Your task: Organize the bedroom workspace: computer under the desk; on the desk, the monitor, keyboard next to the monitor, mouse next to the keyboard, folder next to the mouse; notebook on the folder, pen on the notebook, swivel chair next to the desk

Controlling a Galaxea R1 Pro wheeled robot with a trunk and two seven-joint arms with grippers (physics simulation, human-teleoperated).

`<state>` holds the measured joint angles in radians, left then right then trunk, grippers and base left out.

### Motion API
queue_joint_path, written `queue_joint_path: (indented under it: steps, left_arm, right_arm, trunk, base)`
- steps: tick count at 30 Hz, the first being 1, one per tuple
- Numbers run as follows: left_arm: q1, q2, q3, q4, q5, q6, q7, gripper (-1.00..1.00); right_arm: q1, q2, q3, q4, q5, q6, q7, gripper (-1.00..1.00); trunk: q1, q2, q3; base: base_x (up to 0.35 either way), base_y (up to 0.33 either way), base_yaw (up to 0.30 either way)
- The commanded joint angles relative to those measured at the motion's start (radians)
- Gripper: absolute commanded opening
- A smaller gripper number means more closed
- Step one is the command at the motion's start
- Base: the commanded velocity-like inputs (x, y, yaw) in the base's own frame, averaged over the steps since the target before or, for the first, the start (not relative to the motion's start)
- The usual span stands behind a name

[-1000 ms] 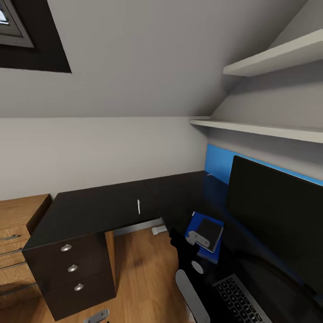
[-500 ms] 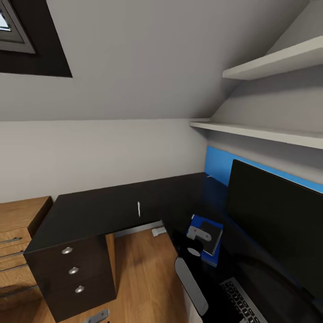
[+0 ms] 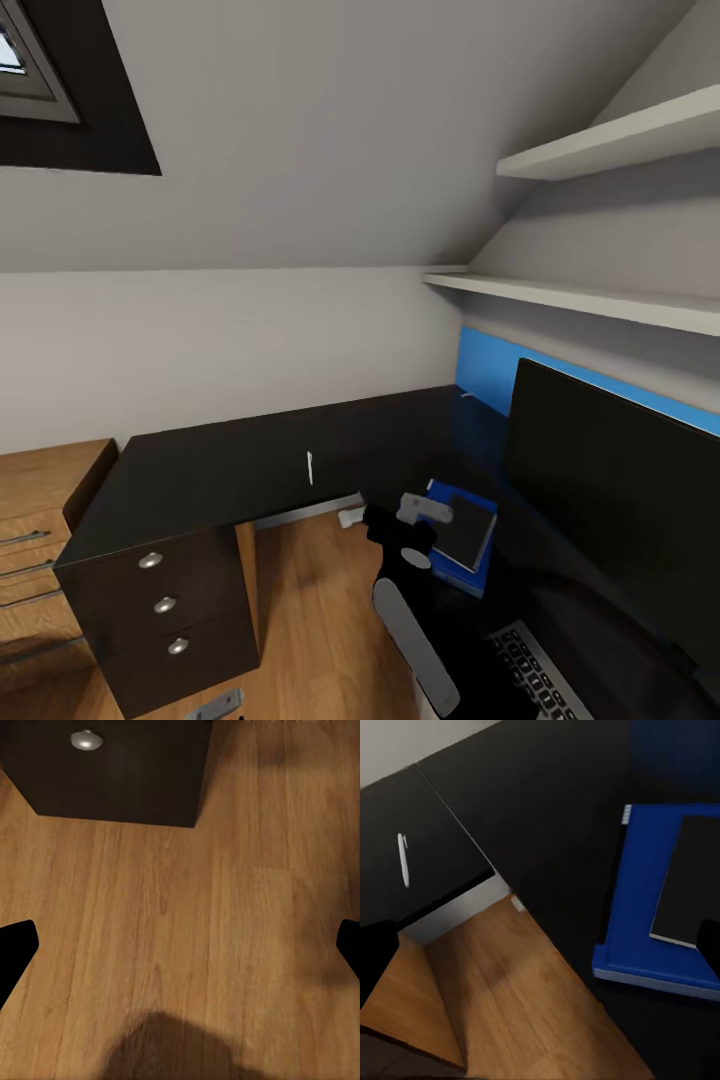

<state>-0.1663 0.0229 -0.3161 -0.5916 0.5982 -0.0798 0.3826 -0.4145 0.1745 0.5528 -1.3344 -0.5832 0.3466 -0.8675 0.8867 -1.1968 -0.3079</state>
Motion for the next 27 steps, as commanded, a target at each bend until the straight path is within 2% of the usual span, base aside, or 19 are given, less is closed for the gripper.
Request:
queue_joint_path:
  steps: [1,5,10,20,27]
  left_arm:
    - [-0.001,0.002,-0.008,-0.001,0.01,-0.006,0.008,1.0]
    - [-0.001,0.002,-0.008,-0.001,0.009,-0.006,0.009,1.0]
    - [-0.001,0.002,-0.008,-0.001,0.009,-0.006,0.01,1.0]
    - [-0.001,0.002,-0.008,-0.001,0.01,-0.008,0.011,1.0]
    - [-0.001,0.002,-0.008,0.005,0.014,-0.008,0.012,1.0]
  right_arm:
    - [-0.001,0.0,0.05,-0.003,-0.002,0.005,-0.012,1.0]
    - [-0.001,0.0,0.086,-0.002,-0.001,0.005,-0.022,1.0]
    - [-0.001,0.0,0.105,-0.001,0.0,0.005,-0.028,1.0]
    - [-0.001,0.0,0.113,0.006,0.004,0.01,-0.027,1.0]
    - [-0.001,0.0,0.114,0.011,0.046,0.011,-0.023,1.0]
  trunk:
    - [0.0,-0.001,-0.001]
    - [0.0,-0.001,-0.001]
    - [0.0,-0.001,-0.001]
    - [0.0,-0.001,-0.005]
    - [0.0,-0.001,-0.012]
  base:
    - [0.0,0.0,0.146]
    - [0.0,0.0,0.203]
    - [0.0,0.0,0.256]
    - [0.0,0.0,0.265]
    - [0.0,0.0,0.218]
